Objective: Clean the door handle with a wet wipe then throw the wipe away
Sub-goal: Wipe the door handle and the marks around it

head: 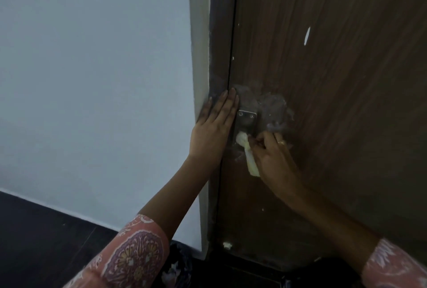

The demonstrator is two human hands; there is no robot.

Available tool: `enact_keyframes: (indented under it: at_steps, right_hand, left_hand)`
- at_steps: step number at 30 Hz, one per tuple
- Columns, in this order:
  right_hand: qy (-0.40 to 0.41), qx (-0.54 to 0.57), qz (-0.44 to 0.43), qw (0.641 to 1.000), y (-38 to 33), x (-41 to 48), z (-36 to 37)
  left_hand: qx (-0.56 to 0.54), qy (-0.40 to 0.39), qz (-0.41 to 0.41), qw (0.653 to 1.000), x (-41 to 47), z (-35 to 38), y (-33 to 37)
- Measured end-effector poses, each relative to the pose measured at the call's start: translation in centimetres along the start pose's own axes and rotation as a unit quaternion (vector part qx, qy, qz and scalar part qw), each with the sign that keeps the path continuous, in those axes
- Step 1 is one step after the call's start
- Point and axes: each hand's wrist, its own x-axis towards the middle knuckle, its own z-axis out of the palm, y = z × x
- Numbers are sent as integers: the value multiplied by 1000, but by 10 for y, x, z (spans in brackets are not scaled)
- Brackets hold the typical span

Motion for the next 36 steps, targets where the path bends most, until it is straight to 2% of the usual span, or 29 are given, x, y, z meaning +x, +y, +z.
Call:
enact_keyframes:
  at_steps: [3, 4, 6, 8, 10, 13, 17, 22, 27, 29, 33, 36]
  right_hand:
    - [-34, 109, 9, 993, 5, 11, -11]
    - [-16, 113, 5, 994, 4, 15, -17]
    - [69, 44, -26, 996, 6, 27, -28]
    - [160, -16, -73, 984, 12, 45, -36]
    - [193, -58, -117, 972, 17, 61, -36]
    - [154, -101, -155, 971, 20, 67, -26]
    - [106, -97, -181, 973, 34, 55, -29]
    - [189, -94, -127, 969, 27, 79, -57]
    - [148, -76, -149, 975, 2, 92, -30]
    - [123, -92, -161, 975, 3, 83, -26]
    - [165, -29, -82, 982, 7, 77, -39]
    - [151, -36, -57, 986, -9, 92, -30]
  left_hand:
    - [13, 18, -2, 1000, -1, 4, 1]
    - [16, 27, 2, 1000, -1, 5, 1]
    - [25, 33, 2, 999, 0, 3, 1]
    - [38, -1, -3, 999, 0, -1, 2]
    - [65, -37, -2, 997, -1, -1, 3]
    - [114, -31, -5, 993, -4, -3, 3]
    - [98, 10, 0, 995, -4, -11, -5]
    - [210, 93, -6, 973, 14, -29, -14]
    - [248, 147, -1, 958, 31, -38, -22]
    - [215, 181, -20, 960, 27, -41, -28]
    - [37, 207, -91, 973, 18, -53, -49]
    - [-28, 211, -85, 973, 17, -53, -59]
